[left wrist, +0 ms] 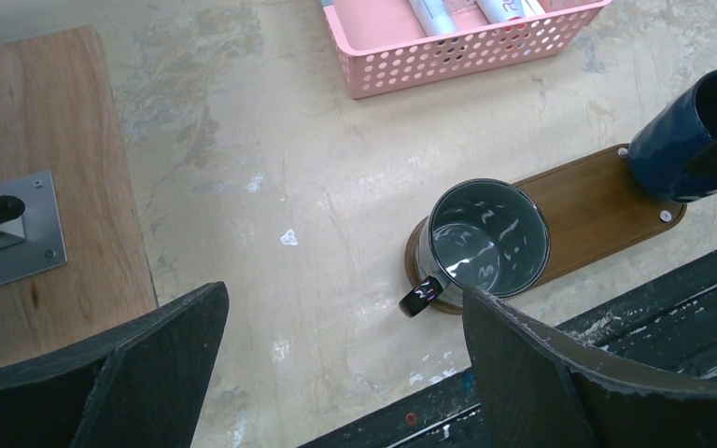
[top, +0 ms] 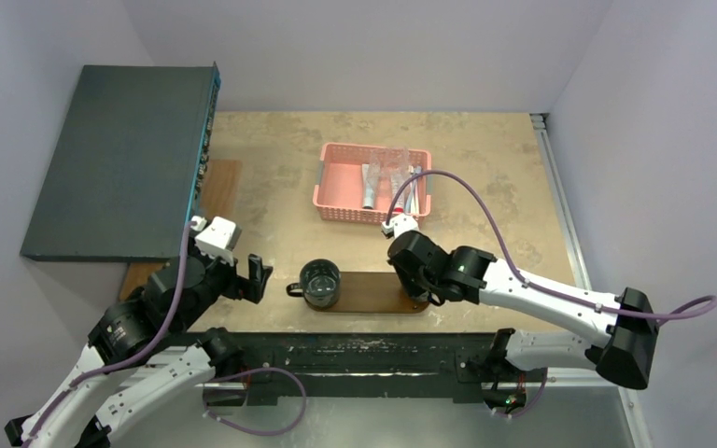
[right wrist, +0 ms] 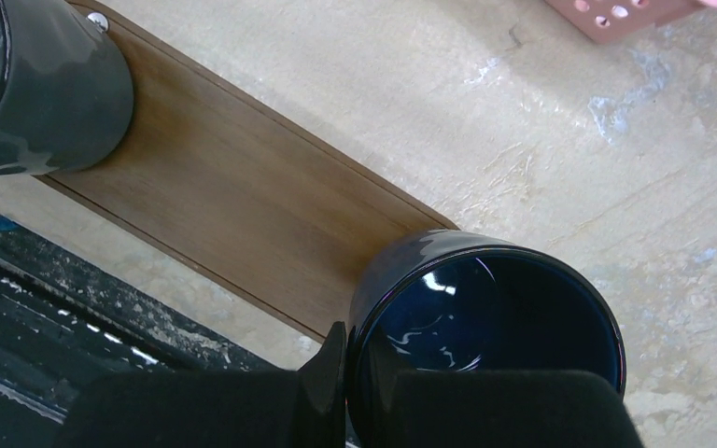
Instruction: Prepare toiletry sets of a toothbrush and toothpaste on the tray
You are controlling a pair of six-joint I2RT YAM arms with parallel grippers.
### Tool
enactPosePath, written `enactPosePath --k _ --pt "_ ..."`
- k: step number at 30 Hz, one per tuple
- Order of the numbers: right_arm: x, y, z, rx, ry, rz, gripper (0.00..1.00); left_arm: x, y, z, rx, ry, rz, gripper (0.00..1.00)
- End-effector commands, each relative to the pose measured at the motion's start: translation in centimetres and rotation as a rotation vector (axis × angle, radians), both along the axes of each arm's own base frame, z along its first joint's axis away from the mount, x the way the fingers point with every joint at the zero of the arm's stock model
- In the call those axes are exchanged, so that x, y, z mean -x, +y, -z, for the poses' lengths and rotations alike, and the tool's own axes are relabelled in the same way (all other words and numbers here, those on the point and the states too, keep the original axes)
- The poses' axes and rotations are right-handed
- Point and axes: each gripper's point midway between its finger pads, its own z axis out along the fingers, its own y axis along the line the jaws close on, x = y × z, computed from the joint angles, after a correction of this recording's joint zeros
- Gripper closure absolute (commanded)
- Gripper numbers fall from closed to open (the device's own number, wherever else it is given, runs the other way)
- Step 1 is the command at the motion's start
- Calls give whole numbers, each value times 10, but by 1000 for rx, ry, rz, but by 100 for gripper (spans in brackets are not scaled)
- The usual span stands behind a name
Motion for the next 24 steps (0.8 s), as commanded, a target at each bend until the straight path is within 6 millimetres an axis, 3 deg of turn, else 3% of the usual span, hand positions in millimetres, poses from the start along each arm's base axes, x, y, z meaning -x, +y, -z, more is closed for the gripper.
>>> enactPosePath --k 1,24 --pt "-7 7 -14 -86 -58 56 100 -5 0 -2 9 -3 -31 4" --pt "-3 20 1 -38 -46 51 100 -6 0 -2 9 -2 -32 4"
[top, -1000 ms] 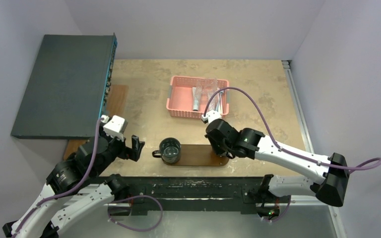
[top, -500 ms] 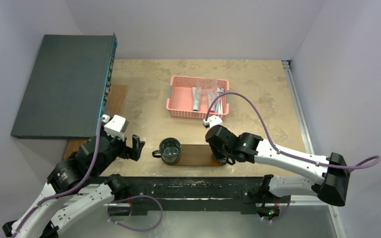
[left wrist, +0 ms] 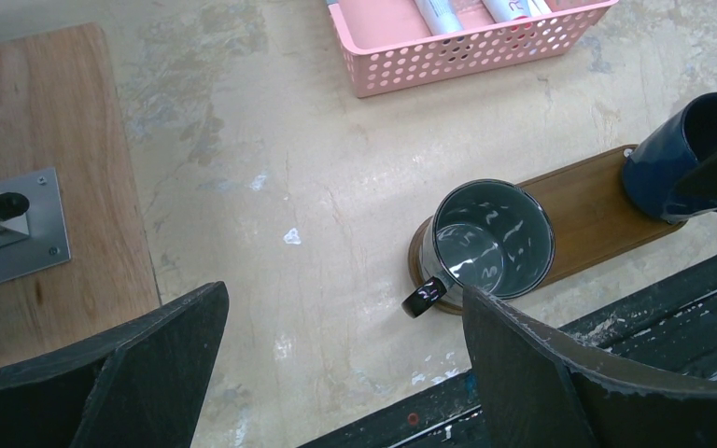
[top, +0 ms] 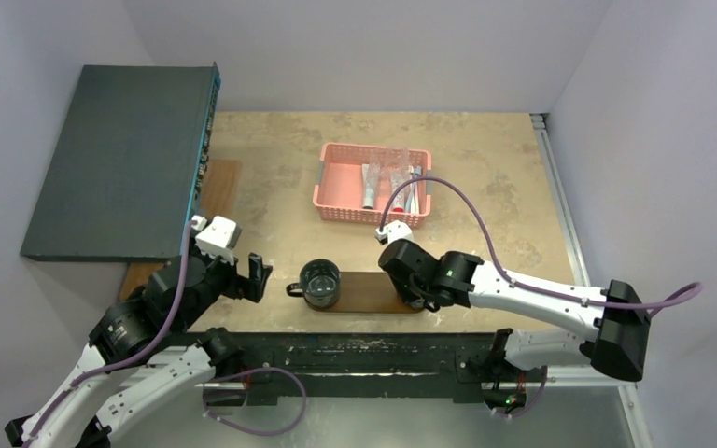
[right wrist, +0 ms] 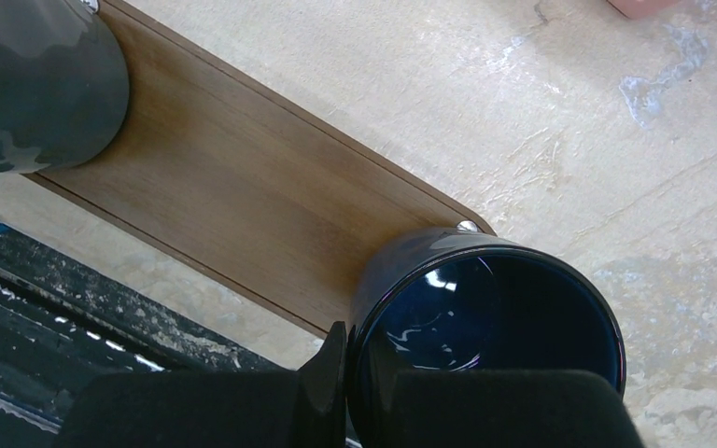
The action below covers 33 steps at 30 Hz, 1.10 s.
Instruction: Prepare toiletry sets of a toothbrush and toothpaste on the tray
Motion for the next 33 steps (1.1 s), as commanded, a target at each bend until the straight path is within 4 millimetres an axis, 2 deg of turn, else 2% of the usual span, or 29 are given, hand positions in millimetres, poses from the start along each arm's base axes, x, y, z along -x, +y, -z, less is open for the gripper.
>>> enactPosePath --k 1,29,33 --pt "-12 13 -17 -57 -68 24 100 -4 -2 -3 17 -5 -18 4" --pt "-1 15 -5 -26 -41 15 100 -4 -1 -4 20 -10 -20 4" --pt "-2 15 -8 -34 -45 20 92 -4 -1 -4 20 -10 -20 4"
